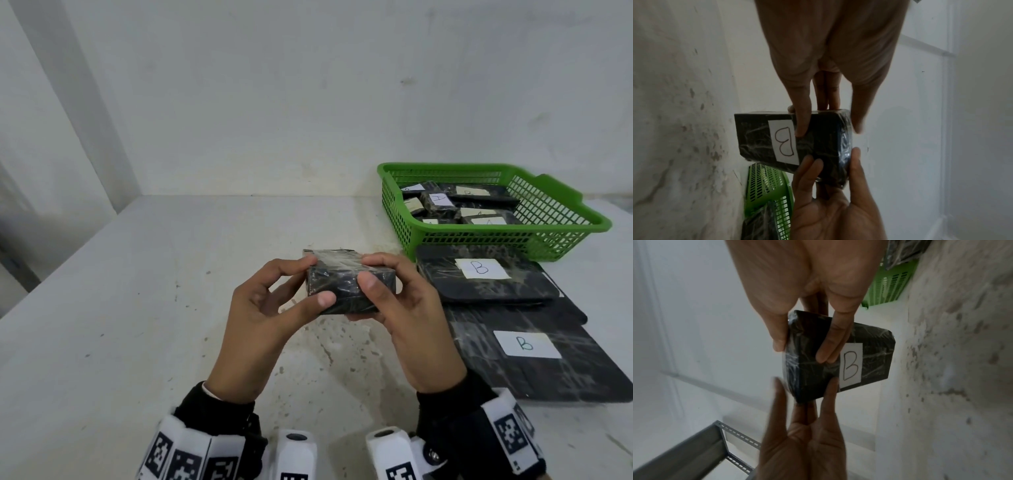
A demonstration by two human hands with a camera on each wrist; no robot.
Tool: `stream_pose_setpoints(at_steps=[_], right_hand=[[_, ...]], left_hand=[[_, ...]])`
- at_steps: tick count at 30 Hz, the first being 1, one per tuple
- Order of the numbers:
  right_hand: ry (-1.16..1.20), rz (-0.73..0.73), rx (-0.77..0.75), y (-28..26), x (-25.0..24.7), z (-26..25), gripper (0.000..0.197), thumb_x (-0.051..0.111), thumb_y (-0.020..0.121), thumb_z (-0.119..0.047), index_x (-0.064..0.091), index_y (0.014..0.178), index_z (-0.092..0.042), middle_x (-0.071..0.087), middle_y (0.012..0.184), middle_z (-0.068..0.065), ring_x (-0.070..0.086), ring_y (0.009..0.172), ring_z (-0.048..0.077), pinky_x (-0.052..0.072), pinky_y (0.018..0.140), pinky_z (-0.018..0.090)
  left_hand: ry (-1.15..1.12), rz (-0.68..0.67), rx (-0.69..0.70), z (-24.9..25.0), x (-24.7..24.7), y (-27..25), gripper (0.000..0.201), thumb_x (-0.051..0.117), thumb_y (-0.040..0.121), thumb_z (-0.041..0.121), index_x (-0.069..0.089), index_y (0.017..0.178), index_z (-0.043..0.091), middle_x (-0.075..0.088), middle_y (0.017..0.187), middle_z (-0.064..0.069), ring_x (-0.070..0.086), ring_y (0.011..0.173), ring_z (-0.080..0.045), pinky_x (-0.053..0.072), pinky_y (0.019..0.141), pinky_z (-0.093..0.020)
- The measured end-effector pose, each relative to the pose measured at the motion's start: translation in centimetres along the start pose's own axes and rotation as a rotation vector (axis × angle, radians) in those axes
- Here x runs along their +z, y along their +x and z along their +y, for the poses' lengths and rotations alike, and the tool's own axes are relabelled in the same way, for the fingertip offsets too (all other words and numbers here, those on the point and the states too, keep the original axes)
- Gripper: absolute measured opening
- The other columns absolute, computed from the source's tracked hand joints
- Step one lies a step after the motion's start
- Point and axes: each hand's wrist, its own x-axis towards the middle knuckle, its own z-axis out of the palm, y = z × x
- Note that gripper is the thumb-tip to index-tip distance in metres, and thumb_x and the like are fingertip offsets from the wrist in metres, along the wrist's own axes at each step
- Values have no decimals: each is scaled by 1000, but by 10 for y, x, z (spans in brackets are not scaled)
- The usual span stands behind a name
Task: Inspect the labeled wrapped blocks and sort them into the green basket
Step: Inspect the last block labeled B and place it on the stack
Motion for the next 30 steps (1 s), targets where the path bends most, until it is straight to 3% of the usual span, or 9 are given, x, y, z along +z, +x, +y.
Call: stream_pose_setpoints(at_steps=[5, 10, 15, 17, 19, 21, 23, 27, 30], right_hand=[[-45, -4, 0, -1, 1, 0, 34, 74, 81, -26, 62, 107, -7, 59, 120, 13, 73, 88, 22, 57, 61, 29], [-92, -12, -38, -1, 1, 3, 41, 80, 71, -32, 62, 105, -19, 56, 122, 15, 72, 87, 26, 58, 61, 30], [-94, -4, -40, 1, -2, 6, 37, 80, 75, -26, 63, 106, -18, 55, 124, 16, 72, 94, 26, 59, 62, 32], [-68, -37, -21, 2, -1, 3, 45, 81, 74, -30, 62, 114, -19, 55, 127, 15, 71, 99, 26, 60, 67, 32], [-39, -88, 8, 1, -1, 0, 68, 82, 70, -45, 56, 129, -22, 61, 128, 10, 72, 97, 26, 59, 71, 31], [-49, -94, 13, 1, -1, -3, 79, 81, 69, -50, 48, 138, -30, 66, 126, -5, 72, 90, 21, 58, 70, 28], [-83, -35, -4, 2, -4, -4, 72, 77, 72, -41, 48, 138, -35, 59, 133, -16, 70, 88, 17, 57, 66, 27], [-219, 107, -36, 8, -17, 1, 50, 79, 81, -17, 62, 125, -35, 56, 133, 5, 64, 84, 5, 56, 76, 25], [-355, 145, -11, 10, -22, 5, 47, 77, 80, -24, 64, 121, -43, 55, 130, -16, 60, 100, 9, 54, 90, 32]], left_hand=[[-7, 19, -7, -3, -1, 1, 32, 76, 66, 3, 65, 96, -1, 75, 106, -9, 70, 105, -29, 58, 69, -29], [14, -29, 1, -3, -1, -1, 48, 83, 62, 21, 64, 104, 6, 72, 115, -8, 68, 110, -27, 58, 77, -30], [66, -53, 28, -4, 0, -2, 54, 87, 52, 15, 65, 102, 12, 70, 119, 0, 65, 115, -24, 59, 76, -31], [81, -30, 57, -3, -1, -1, 55, 87, 53, 17, 66, 104, 13, 71, 119, 0, 66, 114, -23, 59, 76, -31], [88, -4, 81, -2, -2, 0, 56, 86, 57, 21, 66, 109, 12, 70, 119, -1, 68, 110, -24, 58, 77, -29], [52, 42, 91, 0, -5, 2, 54, 83, 62, 25, 66, 111, 10, 70, 117, -5, 70, 103, -26, 57, 76, -30], [-19, 115, 87, 3, -8, 5, 53, 82, 64, 33, 65, 108, 8, 70, 112, -10, 72, 95, -28, 58, 74, -32], [-57, 252, 82, 8, -15, 9, 70, 80, 58, 66, 65, 102, 13, 74, 98, -4, 74, 88, -31, 59, 65, -29], [-51, 322, 56, 9, -17, 10, 59, 62, 70, 62, 66, 103, 13, 76, 98, -3, 75, 82, -29, 59, 61, -25]])
